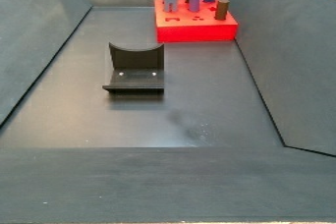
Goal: Pick up the star object. Move up. Move to above the board. Insert the star object.
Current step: Move to above the board, then insert the star object.
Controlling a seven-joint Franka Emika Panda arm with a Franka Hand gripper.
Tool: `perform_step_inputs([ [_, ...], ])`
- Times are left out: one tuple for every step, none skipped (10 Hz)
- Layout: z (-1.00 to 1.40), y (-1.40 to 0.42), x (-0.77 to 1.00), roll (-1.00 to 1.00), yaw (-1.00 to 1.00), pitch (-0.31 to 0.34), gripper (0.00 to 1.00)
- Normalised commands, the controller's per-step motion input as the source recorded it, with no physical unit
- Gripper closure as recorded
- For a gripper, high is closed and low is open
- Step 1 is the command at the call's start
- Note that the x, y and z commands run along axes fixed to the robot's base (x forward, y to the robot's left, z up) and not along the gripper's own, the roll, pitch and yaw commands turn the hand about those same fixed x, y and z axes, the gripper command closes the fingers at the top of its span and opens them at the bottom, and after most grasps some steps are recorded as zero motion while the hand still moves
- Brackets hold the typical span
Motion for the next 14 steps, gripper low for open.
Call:
perform_step_inputs([
  [0.00,-0.44,0.16,0.07,0.02,0.130,1.00],
  [0.01,-0.22,0.10,0.06,0.02,0.097,1.00],
  [0.00,0.00,-0.03,0.00,0.00,-0.024,1.00],
  [-0.02,0.03,-0.49,0.00,-0.20,-0.100,1.00],
  [0.00,0.14,-0.79,0.00,-0.42,-0.104,1.00],
  [0.25,0.13,-0.63,0.00,-0.61,-0.066,1.00],
  [0.79,0.01,-0.52,0.06,-0.62,-0.073,1.00],
  [0.84,0.00,-0.52,0.07,-0.62,-0.069,1.00],
  [0.82,0.00,-0.52,0.07,-0.62,-0.064,1.00],
  [0.48,0.00,-0.48,0.05,-0.72,-0.040,1.00],
  [-0.06,0.03,-0.57,0.00,-0.66,-0.023,1.00],
  [-0.08,0.00,0.00,-0.03,0.00,-0.063,1.00],
  [0.00,0.06,0.00,0.00,0.00,0.000,1.00],
  [-0.35,-0.42,-0.44,-0.13,-0.24,-0.139,1.00],
])
